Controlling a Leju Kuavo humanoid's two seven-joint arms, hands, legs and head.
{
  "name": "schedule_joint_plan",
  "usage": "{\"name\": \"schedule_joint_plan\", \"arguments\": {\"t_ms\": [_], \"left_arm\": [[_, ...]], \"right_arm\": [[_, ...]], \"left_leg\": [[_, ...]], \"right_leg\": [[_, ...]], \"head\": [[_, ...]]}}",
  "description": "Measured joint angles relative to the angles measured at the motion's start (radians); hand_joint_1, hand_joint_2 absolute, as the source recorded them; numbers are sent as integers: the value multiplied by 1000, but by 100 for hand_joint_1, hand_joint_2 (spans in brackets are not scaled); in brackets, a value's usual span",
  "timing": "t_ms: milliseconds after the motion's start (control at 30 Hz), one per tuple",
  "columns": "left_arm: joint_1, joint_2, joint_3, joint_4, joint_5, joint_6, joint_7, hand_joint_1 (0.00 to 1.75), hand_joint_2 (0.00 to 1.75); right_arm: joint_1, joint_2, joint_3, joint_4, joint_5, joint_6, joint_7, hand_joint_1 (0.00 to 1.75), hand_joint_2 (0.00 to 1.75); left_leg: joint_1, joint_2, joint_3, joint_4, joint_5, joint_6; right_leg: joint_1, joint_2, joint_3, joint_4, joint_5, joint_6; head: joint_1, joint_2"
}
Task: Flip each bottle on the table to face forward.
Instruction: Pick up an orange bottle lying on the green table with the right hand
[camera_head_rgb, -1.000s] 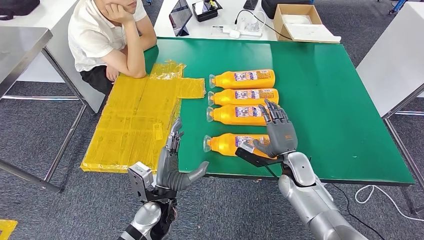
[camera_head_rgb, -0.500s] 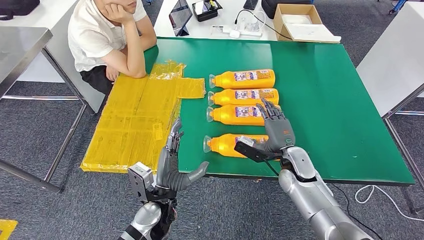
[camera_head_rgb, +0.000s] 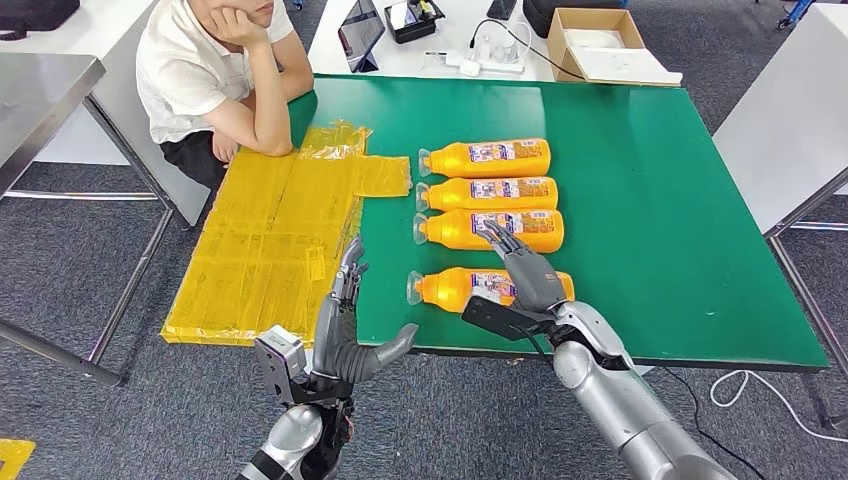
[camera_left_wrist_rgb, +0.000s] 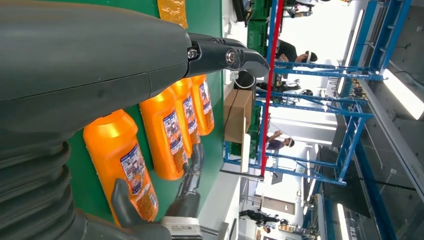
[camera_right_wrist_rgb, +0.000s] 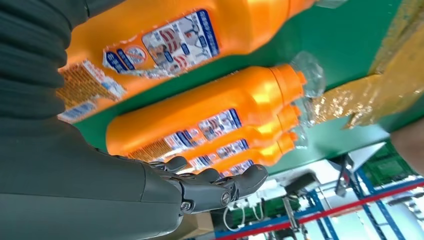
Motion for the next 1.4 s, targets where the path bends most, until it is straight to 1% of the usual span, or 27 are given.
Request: {"name": "schedule_joint_plan", "arguments": {"t_ms": [367,1167,1200,1267,1333,1400], "left_arm": [[0,0,0,0,0,1,0,0,175],[0,0,0,0,0,1,0,0,175],[0,0,0,0,0,1,0,0,175],[0,0,0,0,-1,0,0,0,175],[0,0,0,0,-1,-3,1,0,175],[0,0,1,0,-2,-5,1,0,175]], "right_arm": [[7,-23,24,-58,-2,4,1,0,175],[11,-31,36,-63,-1,5,3,0,175],[10,-32,36,-63,6,13,12,0,175],[-5,-37,41,-33,53,40,75,0,175],[-32,-40,48,47,105,47,136,0,175],[-56,-41,53,133,121,25,142,0,175]], "left_leg": [[0,0,0,0,0,0],[0,0,0,0,0,0],[0,0,0,0,0,0],[0,0,0,0,0,0],[0,-2,0,0,0,1],[0,-4,-1,0,1,1]], "right_leg": [[0,0,0,0,0,0],[0,0,0,0,0,0],[0,0,0,0,0,0],[0,0,0,0,0,0],[0,-1,0,0,0,0],[0,-4,1,0,0,1]], "head": [[0,0],[0,0],[0,0],[0,0],[0,0],[0,0]]}}
